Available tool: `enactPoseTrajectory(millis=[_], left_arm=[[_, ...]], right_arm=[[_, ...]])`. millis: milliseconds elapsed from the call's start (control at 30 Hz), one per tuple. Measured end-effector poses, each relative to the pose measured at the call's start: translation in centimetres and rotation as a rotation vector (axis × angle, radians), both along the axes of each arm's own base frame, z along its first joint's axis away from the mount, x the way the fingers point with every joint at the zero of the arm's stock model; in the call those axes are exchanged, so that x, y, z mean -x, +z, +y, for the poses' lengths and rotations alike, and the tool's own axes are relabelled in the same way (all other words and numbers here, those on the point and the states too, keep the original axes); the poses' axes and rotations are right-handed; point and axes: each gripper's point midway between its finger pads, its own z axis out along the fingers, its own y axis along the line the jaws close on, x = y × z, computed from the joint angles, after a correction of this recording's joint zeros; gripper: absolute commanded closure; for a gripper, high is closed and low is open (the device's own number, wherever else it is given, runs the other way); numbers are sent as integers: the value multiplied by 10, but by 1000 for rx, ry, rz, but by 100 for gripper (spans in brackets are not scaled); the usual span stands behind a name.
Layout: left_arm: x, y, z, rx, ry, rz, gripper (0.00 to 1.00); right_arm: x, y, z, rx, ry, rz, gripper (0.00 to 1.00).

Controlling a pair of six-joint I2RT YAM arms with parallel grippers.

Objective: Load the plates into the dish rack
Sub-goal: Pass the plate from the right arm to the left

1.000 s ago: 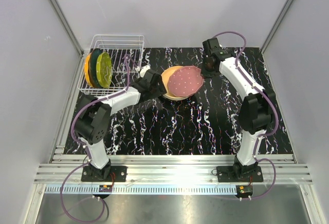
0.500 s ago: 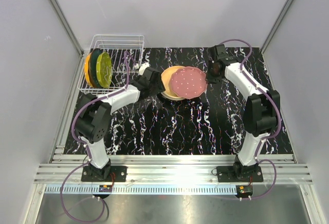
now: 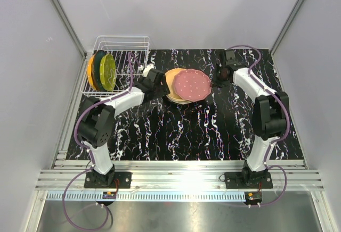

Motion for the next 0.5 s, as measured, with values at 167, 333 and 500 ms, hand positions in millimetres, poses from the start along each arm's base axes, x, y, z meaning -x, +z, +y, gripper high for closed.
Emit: enactPoseTrajectory(millis=[167, 333, 500], left_arm=[[0, 1, -2, 7, -5, -1, 27], [0, 1, -4, 18, -16, 0, 24], [0, 4, -13, 77, -23, 7, 20]], right_arm=[[-1, -12, 8, -52, -11, 13, 100], [-2, -17, 15, -103, -20, 5, 100], [-2, -17, 22, -147, -24, 5, 100]])
